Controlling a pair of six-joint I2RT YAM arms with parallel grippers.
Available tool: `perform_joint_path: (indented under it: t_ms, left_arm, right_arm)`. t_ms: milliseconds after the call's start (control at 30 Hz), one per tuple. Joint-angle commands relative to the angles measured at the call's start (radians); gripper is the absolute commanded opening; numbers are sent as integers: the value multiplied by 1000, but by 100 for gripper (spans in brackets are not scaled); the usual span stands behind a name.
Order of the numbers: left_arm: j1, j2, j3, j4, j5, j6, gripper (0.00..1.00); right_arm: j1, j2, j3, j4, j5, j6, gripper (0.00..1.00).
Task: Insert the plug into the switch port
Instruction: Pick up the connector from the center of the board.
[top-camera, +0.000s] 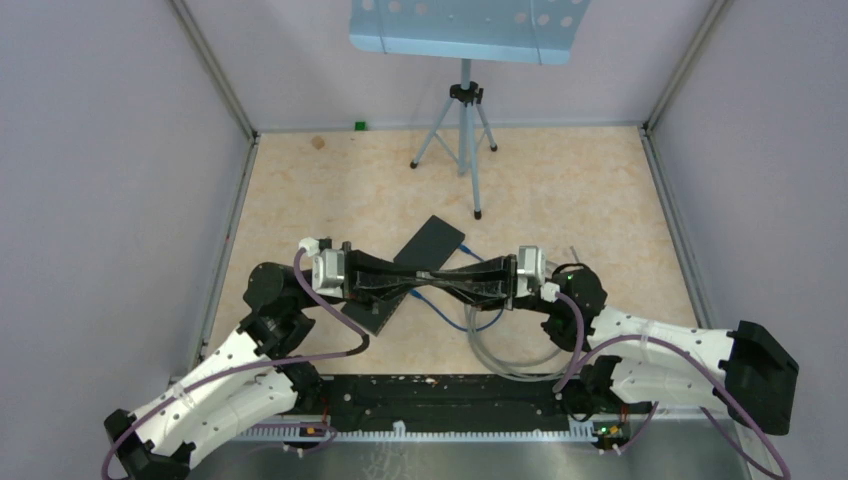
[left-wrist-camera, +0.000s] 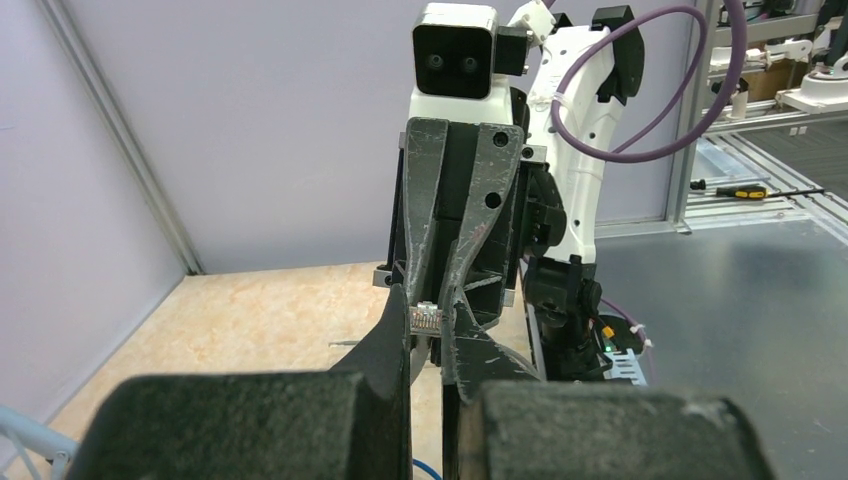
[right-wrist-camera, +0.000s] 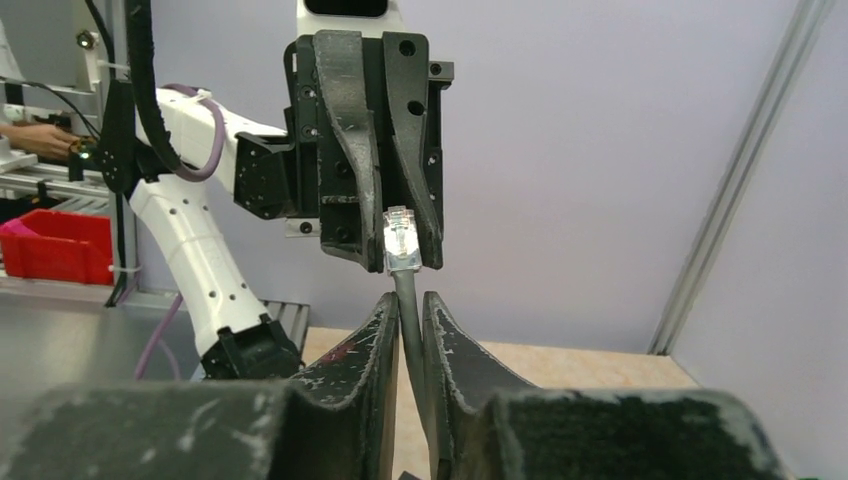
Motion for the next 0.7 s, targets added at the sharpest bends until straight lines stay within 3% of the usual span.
perform_joint_path:
  t_ms: [0,167,200,267,300,433,533,667]
  left_arm:
    - [-1,-2,17,11,12,1,0]
    - [-1,-9,12,8,-20,-3,1]
    - [-1,-12,10,4,-40,-6,13]
    - [-1,-17,11,-17,-115,-20,78]
    - [-2,-22,15,-44,-154,-22,96]
    - [0,-44,55,-177,-349,-41,99]
    - [10,-1,164,-411,-469,-33,99]
    - [99,124,269,-627,-441,-70,99]
  right_arm:
    - [-9,1,56,20,-15,13,2]
    - [-8,-3,66,-36,17,5,0]
    - [-9,-8,66,-46,32,4,0]
    - [-10,-24,66,-85,70,-7,0]
    - [-9,-35,69,-116,97,-19,0]
    - [-9,-75,113,-363,221,-117,0]
    - [-10,-78,191,-593,298,-179,0]
    - [-10,-66,266,-817,437,-245,0]
